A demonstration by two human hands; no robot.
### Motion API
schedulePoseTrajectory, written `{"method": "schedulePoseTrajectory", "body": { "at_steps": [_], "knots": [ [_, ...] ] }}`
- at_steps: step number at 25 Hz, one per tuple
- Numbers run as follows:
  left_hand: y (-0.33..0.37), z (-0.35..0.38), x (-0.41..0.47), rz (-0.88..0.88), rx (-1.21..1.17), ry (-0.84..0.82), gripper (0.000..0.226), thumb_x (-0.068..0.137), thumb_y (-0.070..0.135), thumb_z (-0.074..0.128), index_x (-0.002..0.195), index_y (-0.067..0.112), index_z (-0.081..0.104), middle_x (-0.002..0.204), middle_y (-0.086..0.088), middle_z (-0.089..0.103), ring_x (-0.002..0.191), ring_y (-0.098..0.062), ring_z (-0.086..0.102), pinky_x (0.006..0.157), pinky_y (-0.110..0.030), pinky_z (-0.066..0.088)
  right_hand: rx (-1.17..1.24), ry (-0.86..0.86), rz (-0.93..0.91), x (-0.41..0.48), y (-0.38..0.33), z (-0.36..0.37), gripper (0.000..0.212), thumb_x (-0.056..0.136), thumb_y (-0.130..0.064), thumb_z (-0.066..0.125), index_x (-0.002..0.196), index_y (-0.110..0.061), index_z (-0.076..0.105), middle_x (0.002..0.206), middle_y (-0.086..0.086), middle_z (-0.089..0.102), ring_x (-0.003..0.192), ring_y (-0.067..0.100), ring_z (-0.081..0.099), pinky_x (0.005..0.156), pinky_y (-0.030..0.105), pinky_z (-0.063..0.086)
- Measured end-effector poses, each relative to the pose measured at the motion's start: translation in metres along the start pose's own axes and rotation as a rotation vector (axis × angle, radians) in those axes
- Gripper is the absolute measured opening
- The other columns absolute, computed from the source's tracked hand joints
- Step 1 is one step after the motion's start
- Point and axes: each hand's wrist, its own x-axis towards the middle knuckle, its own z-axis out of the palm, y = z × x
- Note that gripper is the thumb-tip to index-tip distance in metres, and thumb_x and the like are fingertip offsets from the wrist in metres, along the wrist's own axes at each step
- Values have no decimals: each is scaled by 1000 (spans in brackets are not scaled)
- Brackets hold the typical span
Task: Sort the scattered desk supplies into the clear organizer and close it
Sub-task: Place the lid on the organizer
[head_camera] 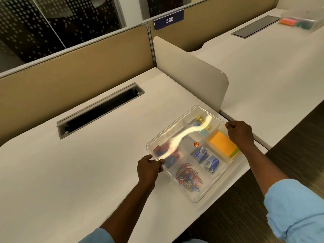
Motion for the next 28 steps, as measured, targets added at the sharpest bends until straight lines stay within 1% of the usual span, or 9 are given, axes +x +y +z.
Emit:
{"method": "schedulePoseTrajectory", "body": {
  "at_steps": [4,8,11,13,16,18,20,23,28],
  "knots": [
    [-3,-1,6,-14,-52,-23,43,73,4,77,114,5,62,78,-17,70,66,-28,69,75,-40,60,-12,-32,16,5,5,1,25,93,-16,53,108,-4,69,109,20,69,103,37,61,85,33,46],
    [-3,-2,13,-112,-123,-29,31,70,-3,77,98,-7,64,89,-26,67,75,-34,68,66,-35,60,28,-101,64,14,9,1,23,92,-19,55,102,-5,72,108,19,69,102,36,61,85,31,44],
    [-5,-4,16,-195,-186,-71,20,70,-4,77,82,-7,62,78,-23,65,67,-30,65,59,-32,59,21,-192,66,17,12,0,25,95,-22,52,107,-9,70,113,16,67,105,34,60,85,29,41],
    [-5,-6,19,-224,-211,-112,17,71,-4,76,79,-5,60,74,-20,63,66,-29,64,55,-30,58,7,-218,43,16,14,0,28,96,-24,49,114,-10,67,117,16,66,108,34,58,88,31,42],
    [-6,-6,22,-265,-235,-165,15,74,-4,73,77,-3,59,77,-19,63,70,-30,64,54,-30,58,48,-196,8,9,17,1,32,98,-24,46,124,-15,61,126,12,62,116,30,56,94,34,42],
    [-6,-7,23,-286,-246,-201,15,75,-3,72,84,-4,59,81,-19,65,72,-30,65,55,-32,58,57,-174,-15,4,18,2,33,98,-23,45,128,-19,58,129,9,60,117,28,55,95,35,43],
    [-6,-7,23,-289,-239,-220,17,77,-2,71,89,-3,58,84,-19,65,73,-31,65,58,-34,57,15,-111,-55,-2,16,5,33,98,-22,44,129,-21,57,124,9,62,111,28,58,89,37,46],
    [-7,-6,23,-274,-209,-229,14,80,0,69,85,1,56,88,-19,64,73,-32,65,60,-35,56,-108,47,-147,-12,16,12,33,98,-20,43,127,-21,58,110,10,66,98,29,61,77,36,47],
    [-9,-1,17,-203,-157,-204,15,85,5,65,87,7,50,92,-21,62,69,-33,65,59,-37,58,-78,67,-86,-11,20,16,33,94,-35,48,121,-24,62,117,6,67,105,26,62,81,32,44]
  ]
}}
